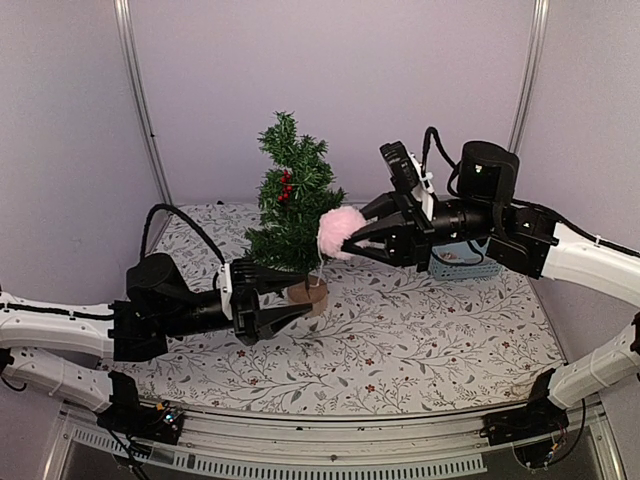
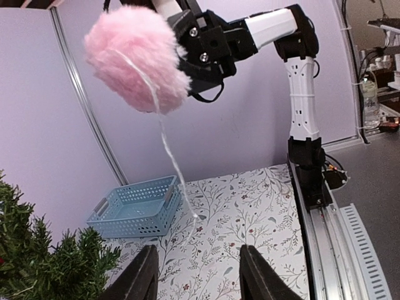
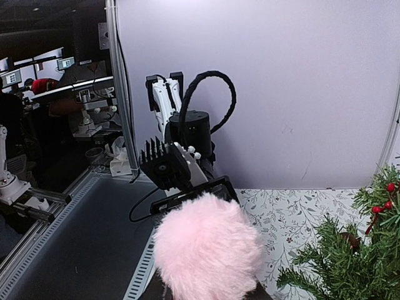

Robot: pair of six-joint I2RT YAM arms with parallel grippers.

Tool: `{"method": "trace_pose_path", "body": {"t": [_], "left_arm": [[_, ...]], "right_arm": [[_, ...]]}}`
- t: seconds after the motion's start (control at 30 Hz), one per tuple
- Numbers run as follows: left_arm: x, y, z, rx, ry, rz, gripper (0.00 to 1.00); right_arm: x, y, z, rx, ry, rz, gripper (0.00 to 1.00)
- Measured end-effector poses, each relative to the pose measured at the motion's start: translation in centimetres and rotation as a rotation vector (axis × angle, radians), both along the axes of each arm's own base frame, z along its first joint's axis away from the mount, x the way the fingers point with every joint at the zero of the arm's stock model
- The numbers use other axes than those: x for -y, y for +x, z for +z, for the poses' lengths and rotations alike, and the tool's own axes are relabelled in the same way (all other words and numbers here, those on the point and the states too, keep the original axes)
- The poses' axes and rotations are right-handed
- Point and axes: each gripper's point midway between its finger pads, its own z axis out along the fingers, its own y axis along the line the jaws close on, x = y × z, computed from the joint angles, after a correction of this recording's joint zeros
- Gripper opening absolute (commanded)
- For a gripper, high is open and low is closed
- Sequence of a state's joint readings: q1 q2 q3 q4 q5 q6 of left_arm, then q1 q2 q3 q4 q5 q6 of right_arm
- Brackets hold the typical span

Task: Decorate the small christmas tree

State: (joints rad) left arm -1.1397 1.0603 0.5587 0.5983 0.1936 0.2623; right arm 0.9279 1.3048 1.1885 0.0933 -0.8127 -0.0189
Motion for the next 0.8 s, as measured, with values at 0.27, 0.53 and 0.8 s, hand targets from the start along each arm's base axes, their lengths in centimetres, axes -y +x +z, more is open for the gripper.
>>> {"method": "trace_pose_path", "body": {"t": [0.27, 0.53, 0.8], "left_arm": [[0.6, 0.1, 0.5, 0.012, -0.030, 0.007, 0.38], [0.7, 0.4, 1.1, 0.021, -0.056, 0.021, 0.14], [0.7, 0.5, 1.5, 0.013, -0.073, 0.035, 0.23]], "right_arm": [[-0.2, 0.0, -0.3, -0.005, -0.007, 0.004, 0.05], [-0.4, 0.1, -0.5, -0.010, -0.013, 0.004, 0.05], [-0.5, 0.3, -0.6, -0.010, -0.014, -0.004, 0.05]]}}
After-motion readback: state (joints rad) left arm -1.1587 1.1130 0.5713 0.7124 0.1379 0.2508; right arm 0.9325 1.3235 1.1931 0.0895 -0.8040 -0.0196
